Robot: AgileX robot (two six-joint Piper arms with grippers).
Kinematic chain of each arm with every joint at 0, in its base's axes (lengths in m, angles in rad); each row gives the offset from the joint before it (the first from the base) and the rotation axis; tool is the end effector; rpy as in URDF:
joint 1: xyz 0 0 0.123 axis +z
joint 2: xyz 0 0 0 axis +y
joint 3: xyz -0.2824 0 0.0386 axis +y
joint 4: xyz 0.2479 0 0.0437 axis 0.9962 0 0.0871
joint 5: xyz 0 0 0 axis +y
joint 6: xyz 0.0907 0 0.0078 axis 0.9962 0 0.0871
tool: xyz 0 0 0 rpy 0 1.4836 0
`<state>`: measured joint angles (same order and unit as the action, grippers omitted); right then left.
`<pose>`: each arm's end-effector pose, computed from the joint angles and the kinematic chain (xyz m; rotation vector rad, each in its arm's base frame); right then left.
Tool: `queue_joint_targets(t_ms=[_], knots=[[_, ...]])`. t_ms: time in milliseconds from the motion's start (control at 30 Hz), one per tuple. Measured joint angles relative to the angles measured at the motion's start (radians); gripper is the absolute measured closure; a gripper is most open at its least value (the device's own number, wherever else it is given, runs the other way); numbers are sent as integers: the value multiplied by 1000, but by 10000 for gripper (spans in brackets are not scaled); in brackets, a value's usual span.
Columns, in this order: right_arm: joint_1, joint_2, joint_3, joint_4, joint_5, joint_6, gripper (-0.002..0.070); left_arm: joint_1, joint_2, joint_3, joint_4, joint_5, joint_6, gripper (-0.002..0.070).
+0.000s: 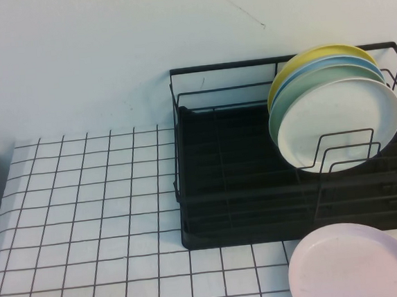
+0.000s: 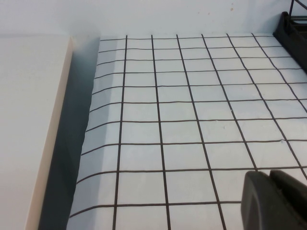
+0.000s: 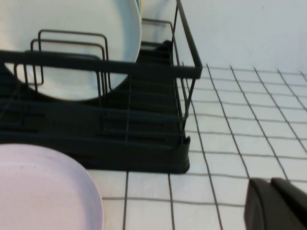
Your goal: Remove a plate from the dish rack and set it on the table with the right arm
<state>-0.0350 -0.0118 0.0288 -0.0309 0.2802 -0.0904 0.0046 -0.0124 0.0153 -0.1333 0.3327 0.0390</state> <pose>0.0547 -0.0027 0.1787 -0.0696 1.7809 -0.1193 0.0534 -0.0037 0.1788 -0.0525 1.8165 -0.0979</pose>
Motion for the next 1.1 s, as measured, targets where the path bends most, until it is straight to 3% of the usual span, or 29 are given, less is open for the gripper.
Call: queue_joint_targets(t_ms=[500, 800, 967, 1100], knots=[[0, 0, 0, 22, -558, 0, 680, 0, 0, 0, 0, 0, 0, 678], [0, 0, 0, 477, -810, -83, 680, 0, 0, 0, 0, 0, 0, 678], [0, 0, 0, 535, -912, -56, 680, 0, 0, 0, 0, 0, 0, 678], [0, 0, -7, 542, -880, -56, 680, 0, 0, 0, 0, 0, 0, 678]])
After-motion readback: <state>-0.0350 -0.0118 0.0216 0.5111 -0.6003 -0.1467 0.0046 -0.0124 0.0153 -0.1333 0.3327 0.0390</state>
